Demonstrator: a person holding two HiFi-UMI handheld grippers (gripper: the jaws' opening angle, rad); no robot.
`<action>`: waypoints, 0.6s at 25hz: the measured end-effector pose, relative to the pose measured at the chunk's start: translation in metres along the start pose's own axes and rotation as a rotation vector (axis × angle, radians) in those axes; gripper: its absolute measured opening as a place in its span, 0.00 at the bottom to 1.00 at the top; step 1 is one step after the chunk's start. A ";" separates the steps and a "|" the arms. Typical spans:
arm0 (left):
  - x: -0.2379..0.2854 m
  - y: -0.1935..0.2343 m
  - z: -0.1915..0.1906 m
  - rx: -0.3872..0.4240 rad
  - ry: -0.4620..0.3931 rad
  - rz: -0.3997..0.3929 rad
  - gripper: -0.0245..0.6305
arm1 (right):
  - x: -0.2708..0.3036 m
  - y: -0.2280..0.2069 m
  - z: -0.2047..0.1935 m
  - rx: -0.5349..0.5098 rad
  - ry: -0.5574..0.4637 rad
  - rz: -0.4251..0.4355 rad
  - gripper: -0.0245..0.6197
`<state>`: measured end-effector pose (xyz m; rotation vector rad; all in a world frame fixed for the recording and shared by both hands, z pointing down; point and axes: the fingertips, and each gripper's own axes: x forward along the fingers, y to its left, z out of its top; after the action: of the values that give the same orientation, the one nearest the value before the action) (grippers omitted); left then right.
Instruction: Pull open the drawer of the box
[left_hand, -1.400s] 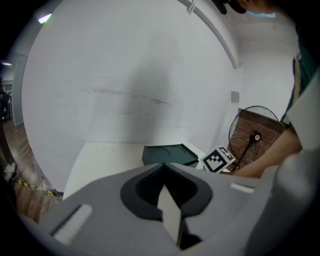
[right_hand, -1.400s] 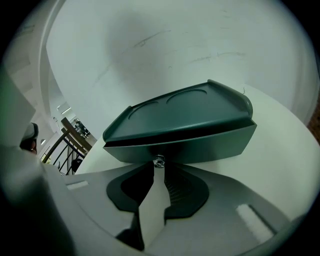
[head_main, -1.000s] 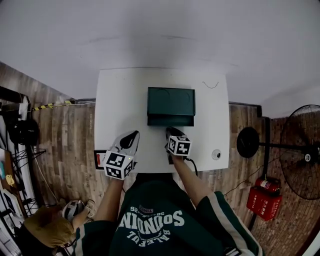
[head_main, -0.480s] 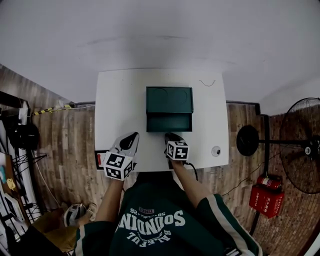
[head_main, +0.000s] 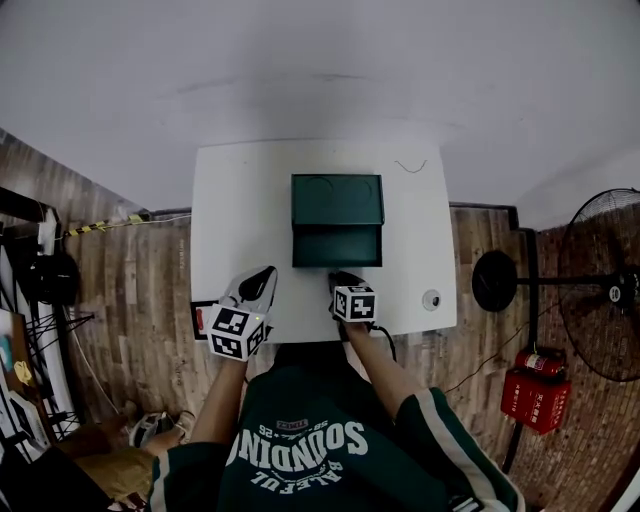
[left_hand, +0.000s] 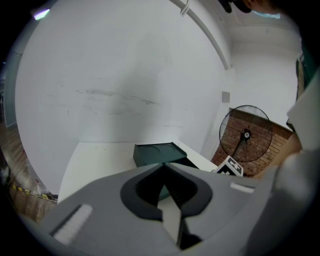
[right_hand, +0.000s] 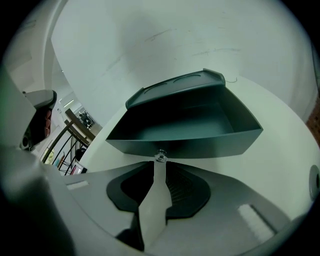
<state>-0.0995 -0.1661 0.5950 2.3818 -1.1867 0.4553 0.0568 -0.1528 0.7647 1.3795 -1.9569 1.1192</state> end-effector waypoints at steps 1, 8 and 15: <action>0.000 0.000 0.001 0.002 -0.001 -0.002 0.12 | -0.001 0.001 -0.003 0.004 0.007 0.003 0.14; 0.008 -0.003 0.018 0.036 -0.029 -0.021 0.12 | -0.031 0.003 0.003 -0.021 -0.059 0.018 0.12; 0.013 0.002 0.053 0.078 -0.078 -0.020 0.12 | -0.084 0.009 0.087 -0.125 -0.289 0.034 0.04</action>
<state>-0.0884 -0.2033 0.5568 2.4963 -1.1975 0.4126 0.0850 -0.1800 0.6500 1.5134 -2.2171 0.8317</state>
